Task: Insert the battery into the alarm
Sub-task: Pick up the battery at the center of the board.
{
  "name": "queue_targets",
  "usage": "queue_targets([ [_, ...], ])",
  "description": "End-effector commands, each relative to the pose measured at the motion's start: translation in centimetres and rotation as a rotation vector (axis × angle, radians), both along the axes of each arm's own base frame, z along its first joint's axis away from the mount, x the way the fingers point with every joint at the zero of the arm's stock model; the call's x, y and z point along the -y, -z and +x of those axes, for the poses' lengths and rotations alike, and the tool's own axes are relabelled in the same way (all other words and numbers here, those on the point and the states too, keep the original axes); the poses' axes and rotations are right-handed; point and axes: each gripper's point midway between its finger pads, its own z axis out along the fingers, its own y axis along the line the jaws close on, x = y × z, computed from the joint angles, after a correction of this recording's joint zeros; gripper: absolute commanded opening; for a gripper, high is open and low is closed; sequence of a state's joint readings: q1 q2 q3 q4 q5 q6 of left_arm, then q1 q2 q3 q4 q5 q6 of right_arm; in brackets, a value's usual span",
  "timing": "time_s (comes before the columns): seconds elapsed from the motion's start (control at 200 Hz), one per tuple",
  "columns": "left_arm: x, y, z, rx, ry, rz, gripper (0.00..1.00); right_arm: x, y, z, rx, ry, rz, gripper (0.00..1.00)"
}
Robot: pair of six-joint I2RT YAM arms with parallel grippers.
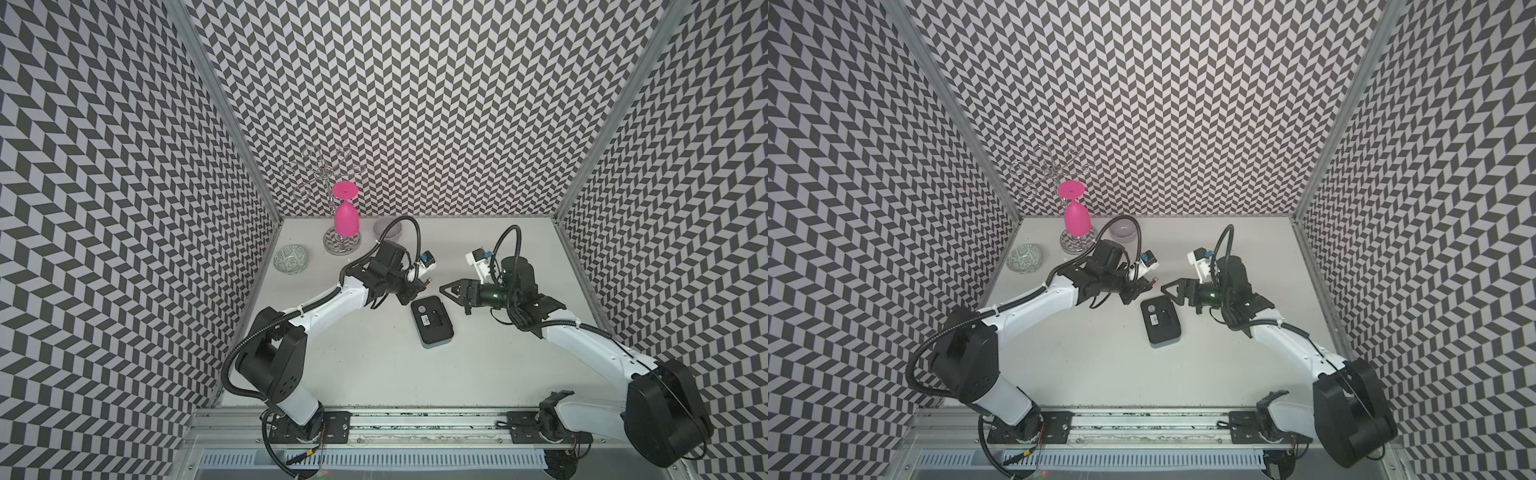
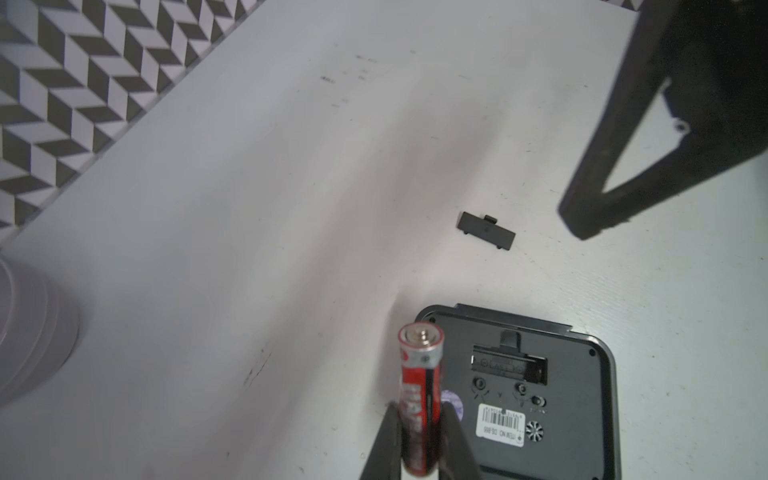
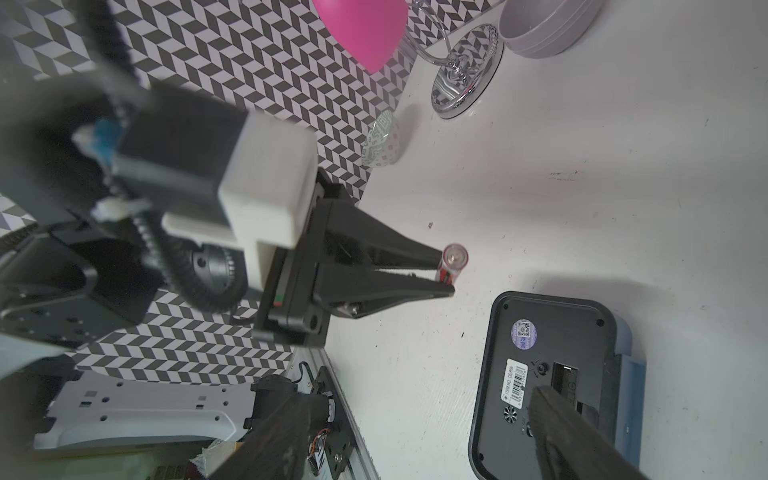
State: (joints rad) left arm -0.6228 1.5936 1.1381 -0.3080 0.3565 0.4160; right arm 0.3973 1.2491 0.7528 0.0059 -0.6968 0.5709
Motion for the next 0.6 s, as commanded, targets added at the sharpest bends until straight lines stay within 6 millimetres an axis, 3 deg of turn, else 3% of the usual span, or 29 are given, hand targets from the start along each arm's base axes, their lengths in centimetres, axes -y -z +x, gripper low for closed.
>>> queue_targets([
  [0.0,1.6,-4.7,0.6,0.288,0.106,-0.071,0.09,0.6,-1.9,0.2,-0.027,0.043,0.044,0.83],
  [0.195,3.0,-6.2,-1.3,0.542,0.210,-0.062,0.06,1.4,-2.6,-0.4,-0.108,0.064,0.091,0.81],
  [0.441,4.4,-6.4,-2.2,0.703,0.247,0.007,0.06,1.9,-4.1,-1.2,-0.144,0.039,0.161,0.67],
  [0.596,5.1,-6.9,-2.8,0.782,0.277,0.007,0.06,2.3,-3.8,-1.4,-0.198,0.006,0.193,0.59],
])
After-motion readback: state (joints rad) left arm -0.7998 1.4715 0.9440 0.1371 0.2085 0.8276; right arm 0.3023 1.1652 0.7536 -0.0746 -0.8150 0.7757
